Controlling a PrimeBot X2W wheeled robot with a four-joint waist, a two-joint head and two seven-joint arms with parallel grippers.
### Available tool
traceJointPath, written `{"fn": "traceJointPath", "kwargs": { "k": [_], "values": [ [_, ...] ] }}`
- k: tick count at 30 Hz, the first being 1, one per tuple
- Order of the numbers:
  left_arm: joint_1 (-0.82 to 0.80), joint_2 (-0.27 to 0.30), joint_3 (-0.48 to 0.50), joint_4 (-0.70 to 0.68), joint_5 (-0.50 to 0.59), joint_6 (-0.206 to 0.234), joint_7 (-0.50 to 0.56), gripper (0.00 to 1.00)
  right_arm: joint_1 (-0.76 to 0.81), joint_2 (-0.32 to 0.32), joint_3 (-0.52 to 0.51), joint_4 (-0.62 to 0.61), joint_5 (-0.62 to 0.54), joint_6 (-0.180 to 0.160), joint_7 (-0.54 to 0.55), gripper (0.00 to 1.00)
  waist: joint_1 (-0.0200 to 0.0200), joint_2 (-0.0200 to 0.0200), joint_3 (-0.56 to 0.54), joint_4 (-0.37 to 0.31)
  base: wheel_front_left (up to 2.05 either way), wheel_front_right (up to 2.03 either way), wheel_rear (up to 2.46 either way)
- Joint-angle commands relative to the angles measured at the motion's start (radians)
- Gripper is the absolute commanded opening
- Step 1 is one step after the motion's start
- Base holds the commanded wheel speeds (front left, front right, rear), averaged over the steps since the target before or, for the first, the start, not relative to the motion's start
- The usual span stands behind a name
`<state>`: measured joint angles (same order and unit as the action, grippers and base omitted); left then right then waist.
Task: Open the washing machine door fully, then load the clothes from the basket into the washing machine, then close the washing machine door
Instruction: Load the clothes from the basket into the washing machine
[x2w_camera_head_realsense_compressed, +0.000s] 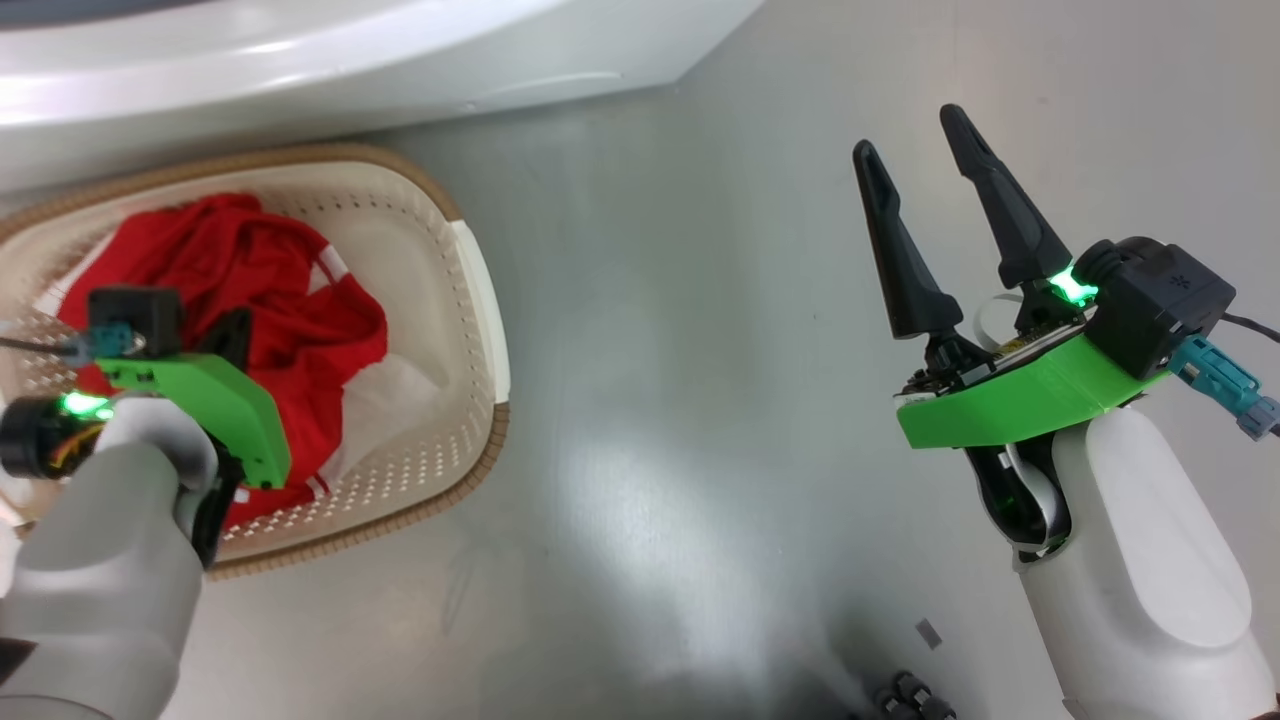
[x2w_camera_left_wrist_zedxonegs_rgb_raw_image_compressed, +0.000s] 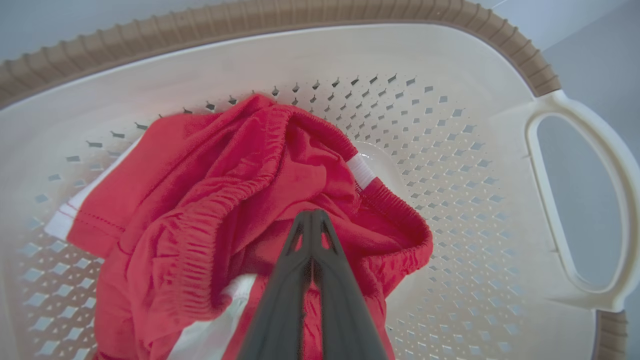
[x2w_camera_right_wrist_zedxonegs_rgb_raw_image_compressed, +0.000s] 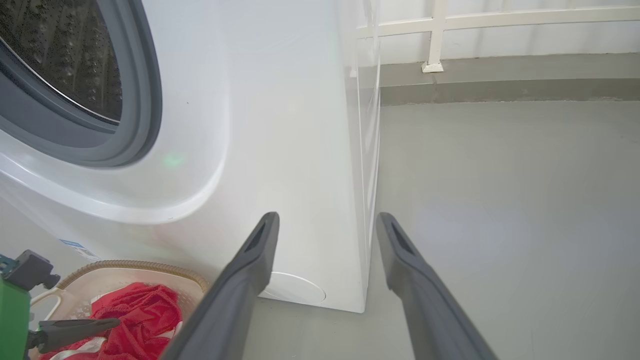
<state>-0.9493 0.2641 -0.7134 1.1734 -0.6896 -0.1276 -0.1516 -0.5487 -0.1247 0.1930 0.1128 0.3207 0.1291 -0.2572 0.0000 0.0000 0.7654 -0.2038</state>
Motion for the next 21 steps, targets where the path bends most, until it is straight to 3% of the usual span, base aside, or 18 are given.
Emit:
{"fn": "traceJointPath", "kwargs": {
  "k": [1,21],
  "values": [
    [0.038,0.024,0.005,-0.016,-0.019,-0.003,-0.023,0.00,0.046,-0.005,0.019,-0.015,0.014,0.002,-0.005,1.00,0.0000,0.0000,-0.049,0.020,0.00,0.00,0.00],
    [0.171,0.042,-0.042,-0.172,-0.132,-0.003,-0.109,0.00,0.118,-0.053,0.021,0.027,0.047,0.002,-0.005,1.00,0.0000,0.0000,-0.286,0.075,0.00,0.00,0.00]
  ]
}}
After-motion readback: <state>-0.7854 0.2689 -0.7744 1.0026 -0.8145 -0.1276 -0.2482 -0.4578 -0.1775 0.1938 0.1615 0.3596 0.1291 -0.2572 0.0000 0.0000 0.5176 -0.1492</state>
